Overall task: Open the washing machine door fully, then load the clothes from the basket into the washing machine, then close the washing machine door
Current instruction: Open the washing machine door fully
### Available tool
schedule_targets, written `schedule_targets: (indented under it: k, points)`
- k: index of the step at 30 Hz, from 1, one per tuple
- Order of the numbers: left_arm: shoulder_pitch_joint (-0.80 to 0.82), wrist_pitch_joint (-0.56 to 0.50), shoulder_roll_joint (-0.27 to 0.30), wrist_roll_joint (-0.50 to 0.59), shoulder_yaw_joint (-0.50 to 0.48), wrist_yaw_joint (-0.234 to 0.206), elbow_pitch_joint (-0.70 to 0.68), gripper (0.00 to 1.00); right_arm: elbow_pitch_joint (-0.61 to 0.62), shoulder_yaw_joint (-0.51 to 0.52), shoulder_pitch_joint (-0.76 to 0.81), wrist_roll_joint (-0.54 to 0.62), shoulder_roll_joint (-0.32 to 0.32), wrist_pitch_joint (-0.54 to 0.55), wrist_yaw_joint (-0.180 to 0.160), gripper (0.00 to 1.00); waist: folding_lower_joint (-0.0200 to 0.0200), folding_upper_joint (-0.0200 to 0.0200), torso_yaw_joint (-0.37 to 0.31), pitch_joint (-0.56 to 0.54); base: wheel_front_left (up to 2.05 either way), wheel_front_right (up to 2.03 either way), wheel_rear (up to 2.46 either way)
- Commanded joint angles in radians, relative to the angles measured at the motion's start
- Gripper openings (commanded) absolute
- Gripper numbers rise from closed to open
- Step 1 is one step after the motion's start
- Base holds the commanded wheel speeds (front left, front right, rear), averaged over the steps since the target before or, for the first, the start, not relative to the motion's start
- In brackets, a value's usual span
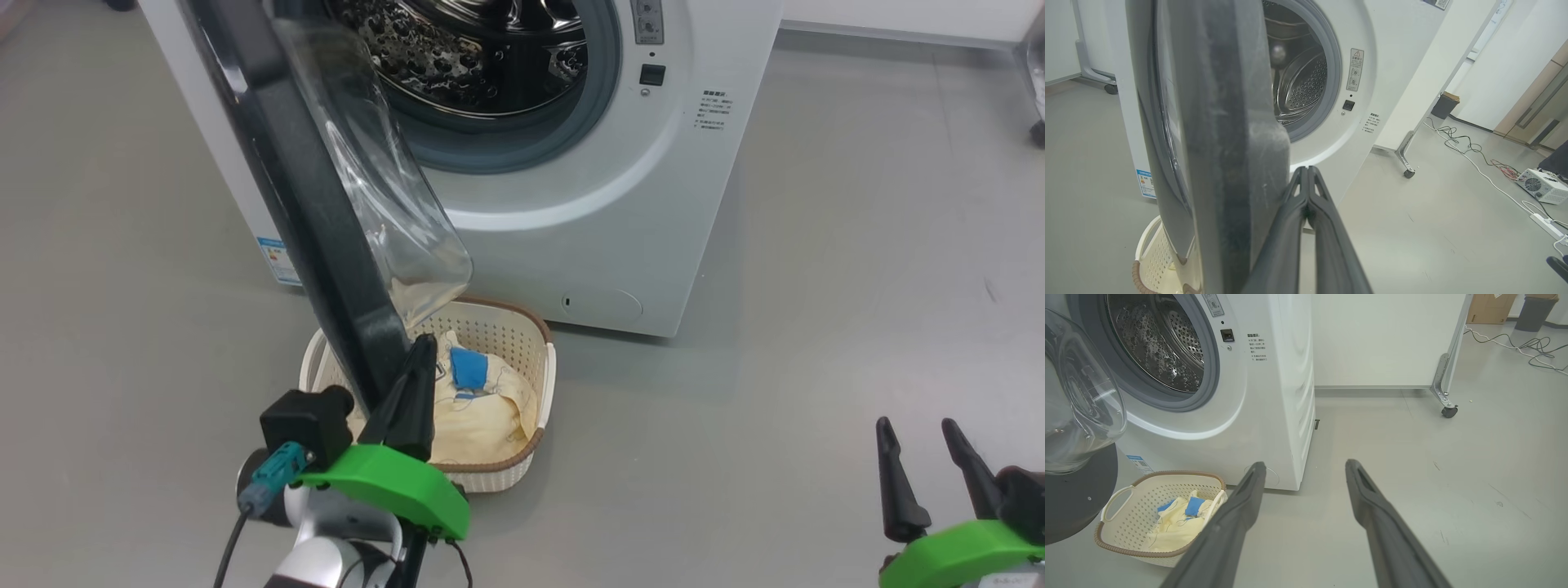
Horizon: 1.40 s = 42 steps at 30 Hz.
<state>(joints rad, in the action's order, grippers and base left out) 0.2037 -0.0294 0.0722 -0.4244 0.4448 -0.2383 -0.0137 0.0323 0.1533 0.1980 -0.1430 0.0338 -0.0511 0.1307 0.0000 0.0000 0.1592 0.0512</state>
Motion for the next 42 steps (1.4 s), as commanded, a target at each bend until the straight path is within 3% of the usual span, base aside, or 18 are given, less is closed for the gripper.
schedule_targets:
  k: [1, 18, 29, 42]
  points:
    - [0.017, 0.006, 0.021, -0.002, -0.065, -0.017, -0.034, 0.00, 0.028, -0.019, -0.047, -0.009, 0.016, 0.000, 0.000, 1.00, 0.0000, 0.0000, 0.005, 0.000, 0.00, 0.00, 0.00]
    - [-0.064, 0.001, 0.078, 0.007, -0.100, -0.063, -0.087, 0.00, 0.016, -0.020, -0.034, -0.020, 0.016, 0.001, 0.000, 1.00, 0.0000, 0.0000, 0.058, -0.018, 0.00, 0.00, 0.00]
    - [-0.164, 0.001, 0.137, -0.004, -0.177, -0.117, -0.139, 0.00, 0.018, -0.020, -0.022, -0.029, 0.016, -0.004, 0.000, 1.00, 0.0000, 0.0000, 0.092, -0.032, 0.00, 0.00, 0.00]
    - [-0.153, 0.026, 0.198, -0.011, -0.264, -0.136, -0.122, 0.00, 0.031, -0.025, -0.026, -0.035, 0.016, 0.001, 0.000, 1.00, 0.0000, 0.0000, 0.090, -0.023, 0.00, 0.00, 0.00]
